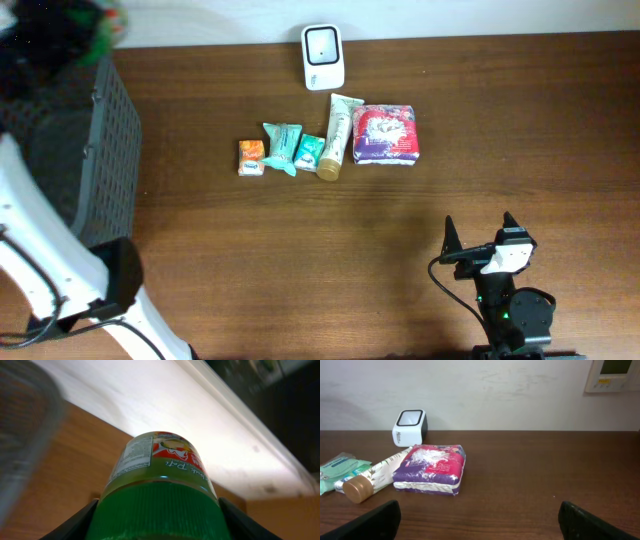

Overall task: Scan the item barcode
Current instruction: 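Carry the bottle to the scanner and set it left of the orange box, then raise the left arm aside and reach the right gripper to the red-purple tissues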

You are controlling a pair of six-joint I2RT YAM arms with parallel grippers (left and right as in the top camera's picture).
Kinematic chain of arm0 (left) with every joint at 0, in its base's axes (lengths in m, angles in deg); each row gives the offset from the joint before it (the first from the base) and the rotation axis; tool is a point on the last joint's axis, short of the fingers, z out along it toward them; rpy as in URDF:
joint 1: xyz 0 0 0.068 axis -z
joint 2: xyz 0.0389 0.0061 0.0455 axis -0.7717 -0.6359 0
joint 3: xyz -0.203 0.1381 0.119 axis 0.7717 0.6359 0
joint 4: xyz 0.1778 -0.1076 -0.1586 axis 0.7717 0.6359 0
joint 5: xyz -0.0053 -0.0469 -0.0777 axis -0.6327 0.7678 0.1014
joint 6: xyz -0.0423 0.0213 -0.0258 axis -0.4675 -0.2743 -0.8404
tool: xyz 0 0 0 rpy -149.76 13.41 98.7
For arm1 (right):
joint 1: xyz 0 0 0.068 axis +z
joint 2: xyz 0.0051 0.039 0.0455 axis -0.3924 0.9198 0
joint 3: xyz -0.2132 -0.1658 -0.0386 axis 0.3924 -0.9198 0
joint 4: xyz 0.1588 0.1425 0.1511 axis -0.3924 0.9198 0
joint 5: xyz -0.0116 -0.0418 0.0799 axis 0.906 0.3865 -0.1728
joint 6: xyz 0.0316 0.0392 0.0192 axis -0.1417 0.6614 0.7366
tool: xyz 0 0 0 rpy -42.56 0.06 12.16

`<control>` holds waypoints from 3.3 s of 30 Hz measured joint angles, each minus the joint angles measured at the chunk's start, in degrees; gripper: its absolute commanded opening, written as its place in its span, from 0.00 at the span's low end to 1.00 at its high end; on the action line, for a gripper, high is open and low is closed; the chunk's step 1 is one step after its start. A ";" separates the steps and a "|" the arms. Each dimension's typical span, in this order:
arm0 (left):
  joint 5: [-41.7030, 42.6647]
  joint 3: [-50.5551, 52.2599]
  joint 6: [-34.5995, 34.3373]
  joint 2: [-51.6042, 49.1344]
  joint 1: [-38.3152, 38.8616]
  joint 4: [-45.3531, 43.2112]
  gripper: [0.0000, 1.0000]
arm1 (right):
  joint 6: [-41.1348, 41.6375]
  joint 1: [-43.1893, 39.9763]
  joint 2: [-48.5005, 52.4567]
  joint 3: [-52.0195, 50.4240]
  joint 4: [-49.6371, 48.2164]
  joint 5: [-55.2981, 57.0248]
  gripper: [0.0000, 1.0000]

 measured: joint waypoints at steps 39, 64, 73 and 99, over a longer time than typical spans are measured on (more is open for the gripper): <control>-40.81 81.42 -3.10 -0.52 26.05 -42.32 0.63 | 0.00 0.00 0.00 0.02 -0.02 0.00 0.99; -24.33 84.30 -6.43 -0.52 24.46 -43.08 0.71 | -0.04 0.00 0.00 0.00 -0.02 0.00 0.99; -28.79 84.02 -4.70 -0.52 23.37 -41.77 0.97 | -0.04 0.00 0.00 0.02 -0.02 0.00 0.99; -36.83 61.33 2.14 15.87 23.37 -14.56 0.99 | 0.00 0.00 0.00 0.02 -0.02 0.00 0.99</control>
